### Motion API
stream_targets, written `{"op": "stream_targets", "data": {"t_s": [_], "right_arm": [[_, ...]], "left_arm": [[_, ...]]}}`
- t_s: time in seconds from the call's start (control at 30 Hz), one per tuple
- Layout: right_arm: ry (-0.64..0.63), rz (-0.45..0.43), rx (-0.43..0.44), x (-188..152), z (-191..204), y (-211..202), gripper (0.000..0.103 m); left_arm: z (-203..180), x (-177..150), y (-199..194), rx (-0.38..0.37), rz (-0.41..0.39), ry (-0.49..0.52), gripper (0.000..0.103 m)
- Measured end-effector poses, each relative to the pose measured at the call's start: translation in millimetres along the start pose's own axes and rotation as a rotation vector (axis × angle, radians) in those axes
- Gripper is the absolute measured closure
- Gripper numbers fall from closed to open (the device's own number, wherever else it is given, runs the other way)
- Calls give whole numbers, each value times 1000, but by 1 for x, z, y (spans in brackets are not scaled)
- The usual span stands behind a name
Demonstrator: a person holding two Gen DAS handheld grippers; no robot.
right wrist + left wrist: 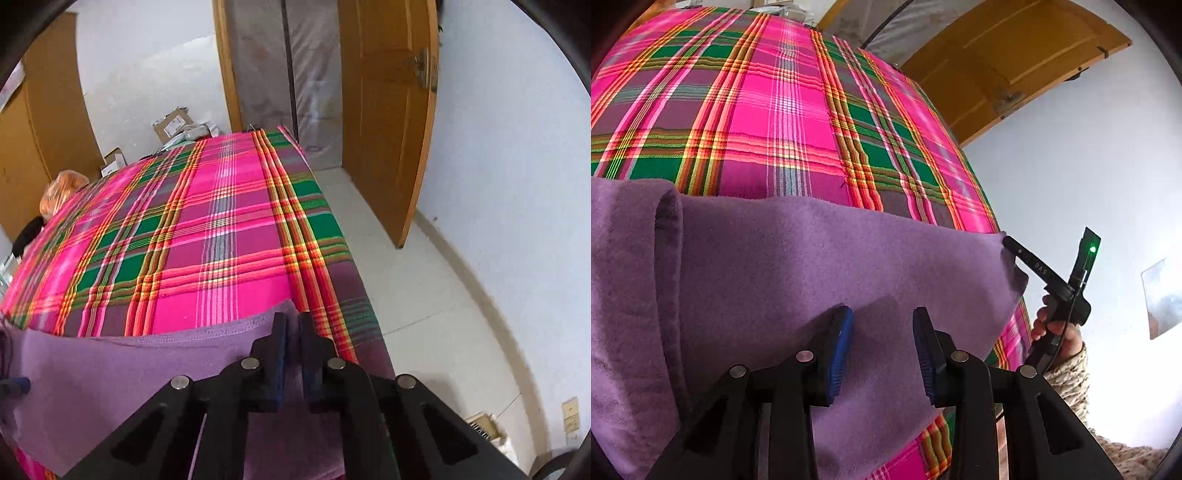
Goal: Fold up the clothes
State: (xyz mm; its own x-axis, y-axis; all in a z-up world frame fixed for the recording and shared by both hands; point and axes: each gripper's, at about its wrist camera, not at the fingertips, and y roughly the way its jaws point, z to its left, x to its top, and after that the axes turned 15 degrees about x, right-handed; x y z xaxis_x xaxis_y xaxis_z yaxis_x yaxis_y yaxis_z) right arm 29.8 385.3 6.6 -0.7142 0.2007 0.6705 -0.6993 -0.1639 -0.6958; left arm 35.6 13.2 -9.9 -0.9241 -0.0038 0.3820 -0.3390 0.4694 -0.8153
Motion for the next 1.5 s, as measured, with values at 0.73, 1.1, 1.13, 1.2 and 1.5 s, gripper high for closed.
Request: {"op": "stream_targets", "data": {"t_s": [0.73, 1.1, 1.13, 1.2, 1.5], "right_arm": [[299, -118, 92, -57, -39, -62, 61], [258, -113, 56, -66, -22, -57, 59], [255, -115, 55, -66, -20, -56, 59], [246, -109, 63, -64, -18, -54, 67], [205, -144, 39, -65, -8, -57, 90]], "left_arm": [[2, 0, 0, -18, -10, -19, 68], [2, -4, 0, -27, -23, -23, 68], [3, -4, 0, -28, -24, -24, 68], [3, -4, 1, -31, -25, -25, 68], [5, -3, 1, -46, -25, -31, 68]]}}
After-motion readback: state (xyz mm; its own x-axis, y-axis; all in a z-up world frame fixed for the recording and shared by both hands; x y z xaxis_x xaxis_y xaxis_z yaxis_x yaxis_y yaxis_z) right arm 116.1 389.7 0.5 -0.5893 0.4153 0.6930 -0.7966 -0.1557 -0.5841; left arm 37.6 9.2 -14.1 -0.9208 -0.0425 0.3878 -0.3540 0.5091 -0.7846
